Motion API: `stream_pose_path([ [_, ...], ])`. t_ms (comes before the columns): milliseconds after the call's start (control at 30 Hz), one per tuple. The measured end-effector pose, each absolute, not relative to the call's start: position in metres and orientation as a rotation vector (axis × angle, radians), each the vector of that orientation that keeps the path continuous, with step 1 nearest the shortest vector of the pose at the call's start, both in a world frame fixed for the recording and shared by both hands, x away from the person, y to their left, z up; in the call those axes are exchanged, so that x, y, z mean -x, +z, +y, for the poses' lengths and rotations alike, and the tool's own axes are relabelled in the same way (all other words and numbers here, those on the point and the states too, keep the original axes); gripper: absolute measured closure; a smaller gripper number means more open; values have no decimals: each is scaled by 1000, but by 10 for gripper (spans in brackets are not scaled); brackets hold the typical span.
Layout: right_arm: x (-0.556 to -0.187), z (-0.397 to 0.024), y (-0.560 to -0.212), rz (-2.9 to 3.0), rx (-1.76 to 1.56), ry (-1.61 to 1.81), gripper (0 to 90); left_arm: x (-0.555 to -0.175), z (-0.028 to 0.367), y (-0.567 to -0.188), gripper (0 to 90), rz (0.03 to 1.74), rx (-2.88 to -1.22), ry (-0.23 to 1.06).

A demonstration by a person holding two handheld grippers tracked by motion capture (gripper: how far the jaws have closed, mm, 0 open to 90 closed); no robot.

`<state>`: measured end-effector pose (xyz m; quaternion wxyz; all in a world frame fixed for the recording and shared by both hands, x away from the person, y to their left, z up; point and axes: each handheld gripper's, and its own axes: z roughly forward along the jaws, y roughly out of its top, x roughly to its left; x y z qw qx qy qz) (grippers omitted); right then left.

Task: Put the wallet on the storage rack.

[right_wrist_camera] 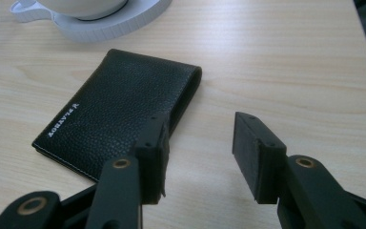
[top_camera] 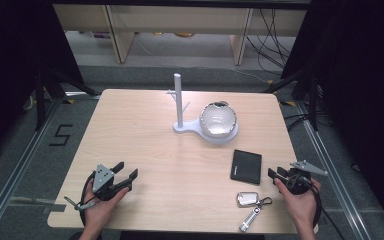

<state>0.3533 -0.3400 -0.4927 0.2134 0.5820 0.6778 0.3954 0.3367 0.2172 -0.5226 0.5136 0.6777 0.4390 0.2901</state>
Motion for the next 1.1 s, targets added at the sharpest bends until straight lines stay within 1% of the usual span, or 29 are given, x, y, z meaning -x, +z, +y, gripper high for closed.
stream_pose_path([
  [67,-356,-339,-490,1893,-1662,1088,577,-337,217,-523,388,1050,-1629,695],
  [100,-355,-335,-486,1877,-1751,1070,577,-337,217,-523,389,1051,-1632,695],
  [267,-371,-339,-479,1971,-1776,1018,584,-337,216,-523,390,1058,-1635,687],
  [333,-377,-335,-470,2005,-1894,965,590,-337,217,-523,390,1059,-1633,687],
  [433,-388,-339,-469,2074,-1837,991,592,-337,216,-523,389,1057,-1632,686],
  [467,-401,-338,-461,2156,-1855,979,593,-337,216,-523,389,1055,-1636,686],
  [533,-407,-339,-458,2210,-1837,949,593,-337,216,-523,389,1046,-1631,684],
  [567,-419,-339,-455,2239,-1811,939,596,-337,216,-523,389,1041,-1632,683],
  [600,-426,-339,-455,2263,-1785,917,595,-337,216,-523,389,1041,-1632,683],
  [633,-432,-335,-454,2250,-1859,897,595,-337,216,-523,389,1039,-1634,680],
  [667,-439,-337,-453,2263,-1858,834,595,-337,216,-523,389,1041,-1636,680],
  [700,-439,-337,-453,2263,-1858,834,595,-337,216,-523,389,1041,-1636,680],
  [733,-455,-339,-456,2286,-1891,809,594,-337,217,-523,389,1043,-1632,680],
  [767,-459,-335,-454,2275,-1980,800,591,-337,217,-523,389,1045,-1631,678],
  [800,-459,-335,-454,2275,-1980,800,591,-337,217,-523,389,1045,-1631,678],
  [833,-471,-332,-458,2299,-2044,766,574,-338,217,-523,389,1051,-1631,679],
  [900,-481,-335,-465,2366,-1907,755,566,-338,216,-523,389,1052,-1629,676],
  [933,-484,-332,-466,2373,-1928,735,561,-338,216,-523,389,1050,-1630,678],
  [967,-485,-327,-465,2357,-2023,690,551,-338,216,-523,388,1050,-1630,678],
  [1033,-490,-326,-467,2391,-1967,697,536,-337,217,-523,389,1046,-1631,677],
  [1067,-491,-323,-465,2390,-2036,685,529,-337,216,-523,389,1045,-1631,676],
  [1100,-492,-321,-466,2386,-2020,686,522,-337,216,-523,389,1045,-1632,675],
])
